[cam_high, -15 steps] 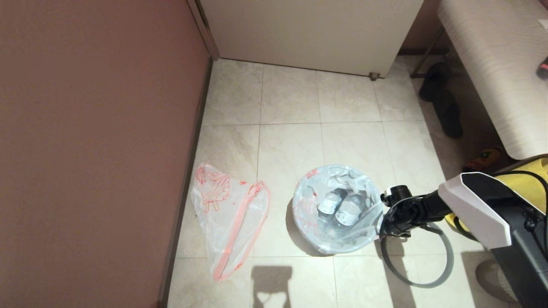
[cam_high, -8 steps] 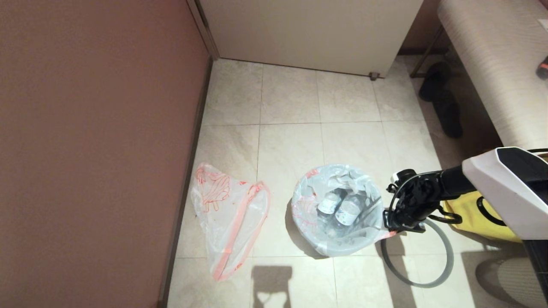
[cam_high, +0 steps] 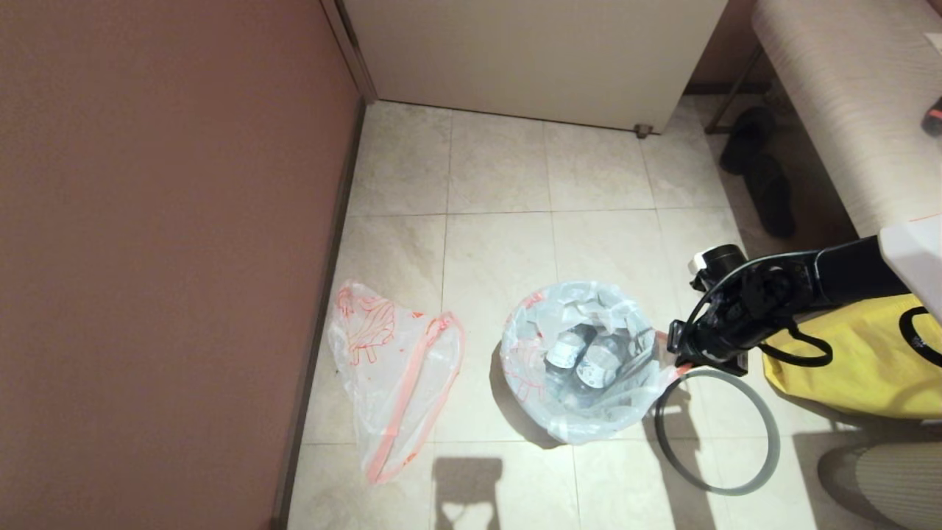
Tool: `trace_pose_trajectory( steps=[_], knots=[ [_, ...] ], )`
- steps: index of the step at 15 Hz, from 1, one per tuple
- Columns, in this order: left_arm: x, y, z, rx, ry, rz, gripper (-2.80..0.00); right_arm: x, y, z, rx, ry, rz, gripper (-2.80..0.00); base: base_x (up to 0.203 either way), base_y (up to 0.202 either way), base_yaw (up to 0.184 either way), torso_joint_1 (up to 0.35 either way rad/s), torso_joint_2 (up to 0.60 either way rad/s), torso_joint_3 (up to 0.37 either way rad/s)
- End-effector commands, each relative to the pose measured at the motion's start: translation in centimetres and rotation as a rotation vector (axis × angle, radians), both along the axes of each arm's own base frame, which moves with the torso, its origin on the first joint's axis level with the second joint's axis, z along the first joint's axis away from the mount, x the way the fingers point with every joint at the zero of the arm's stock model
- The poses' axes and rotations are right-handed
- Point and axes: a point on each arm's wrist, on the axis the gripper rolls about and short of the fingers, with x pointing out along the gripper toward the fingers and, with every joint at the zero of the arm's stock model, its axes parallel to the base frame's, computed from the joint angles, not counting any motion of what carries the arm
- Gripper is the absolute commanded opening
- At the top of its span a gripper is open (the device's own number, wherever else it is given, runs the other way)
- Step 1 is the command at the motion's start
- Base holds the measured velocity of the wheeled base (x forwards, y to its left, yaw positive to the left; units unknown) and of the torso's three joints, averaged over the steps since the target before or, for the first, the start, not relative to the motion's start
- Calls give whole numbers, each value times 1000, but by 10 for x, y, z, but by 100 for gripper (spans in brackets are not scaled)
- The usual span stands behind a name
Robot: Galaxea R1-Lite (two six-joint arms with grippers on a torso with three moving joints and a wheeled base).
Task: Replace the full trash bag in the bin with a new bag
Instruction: Place the trash bag on the floor
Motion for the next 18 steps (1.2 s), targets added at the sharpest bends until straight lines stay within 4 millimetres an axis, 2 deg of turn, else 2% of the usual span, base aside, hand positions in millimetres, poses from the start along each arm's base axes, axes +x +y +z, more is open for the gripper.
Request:
trace_pose_trajectory(
  steps=[1, 7, 10, 13, 18],
  knots=[
    [0, 0, 0, 0, 0, 1, -280, -11, 6, 23, 20, -46, 2, -280, 0, 0, 0, 0, 0, 0],
    [0, 0, 0, 0, 0, 1, -280, -38, 31, 64, 90, -127, 44, -280, 0, 0, 0, 0, 0, 0],
    [0, 0, 0, 0, 0, 1, -280, -50, 39, 71, 116, -130, 80, -280, 0, 0, 0, 0, 0, 0],
    [0, 0, 0, 0, 0, 1, -280, -44, 39, 54, 114, -88, 79, -280, 0, 0, 0, 0, 0, 0],
    [0, 0, 0, 0, 0, 1, -280, -20, 44, -3, 60, -63, 58, -280, 0, 0, 0, 0, 0, 0]
  ],
)
